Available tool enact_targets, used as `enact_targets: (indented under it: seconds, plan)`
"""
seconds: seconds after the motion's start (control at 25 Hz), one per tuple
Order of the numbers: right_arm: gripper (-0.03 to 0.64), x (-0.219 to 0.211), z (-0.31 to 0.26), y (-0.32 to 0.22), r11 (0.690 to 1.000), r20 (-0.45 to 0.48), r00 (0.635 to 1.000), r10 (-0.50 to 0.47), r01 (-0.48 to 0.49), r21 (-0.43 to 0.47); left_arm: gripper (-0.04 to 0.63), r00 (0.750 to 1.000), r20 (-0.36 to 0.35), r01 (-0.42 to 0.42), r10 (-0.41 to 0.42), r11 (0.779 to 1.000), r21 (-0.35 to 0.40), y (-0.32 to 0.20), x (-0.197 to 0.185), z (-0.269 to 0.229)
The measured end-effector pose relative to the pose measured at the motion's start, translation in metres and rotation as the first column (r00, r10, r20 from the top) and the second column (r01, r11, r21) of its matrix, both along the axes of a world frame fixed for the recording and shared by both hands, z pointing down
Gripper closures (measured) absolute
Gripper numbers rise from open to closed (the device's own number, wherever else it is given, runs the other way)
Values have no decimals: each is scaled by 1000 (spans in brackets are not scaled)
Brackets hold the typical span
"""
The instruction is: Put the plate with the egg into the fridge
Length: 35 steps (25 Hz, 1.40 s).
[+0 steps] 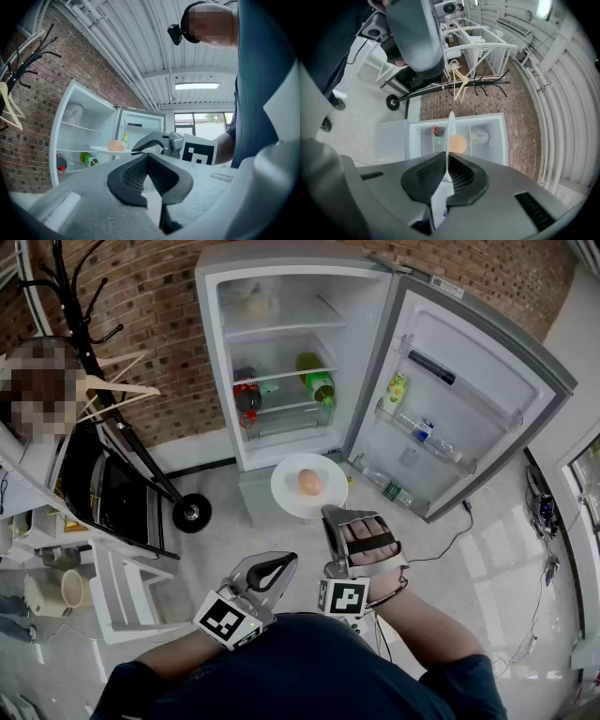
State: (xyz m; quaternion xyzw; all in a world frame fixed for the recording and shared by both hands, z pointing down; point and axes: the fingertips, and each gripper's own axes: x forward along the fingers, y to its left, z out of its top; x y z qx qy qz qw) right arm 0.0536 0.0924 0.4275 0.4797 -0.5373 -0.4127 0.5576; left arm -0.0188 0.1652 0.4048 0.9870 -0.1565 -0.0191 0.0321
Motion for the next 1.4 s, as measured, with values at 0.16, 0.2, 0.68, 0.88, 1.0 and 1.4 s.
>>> enact_targets:
  seconds: [0.16,0.2,0.68,0.88,1.0,1.4]
  plan:
    - [595,-1,2,2,1000,5,1000,-5,5,-7,592,1000,6,-4,4,1000,-2,4,0,1]
    - [595,-1,3,2,1000,4,1000,-7,7,-11,592,1000,7,-3,3,1000,-4,5,0,1]
    - [594,8,0,-1,999,10,1000,-28,28,30,592,1000,16,21,-21,1000,-4,9,10,-1]
    - [594,15,2,-2,997,17,998,-58,57,44,592,998,20,52,-52,999,-5,14,19,6]
    - [595,19,6,-4,996,19,997,-72,71,45,592,997,24,69,-69,998,-11,16,25,14]
    - [594,23,18,-34,994,24,994,-103,102,26,592,994,17,104,-104,994,-14,-16,31,18]
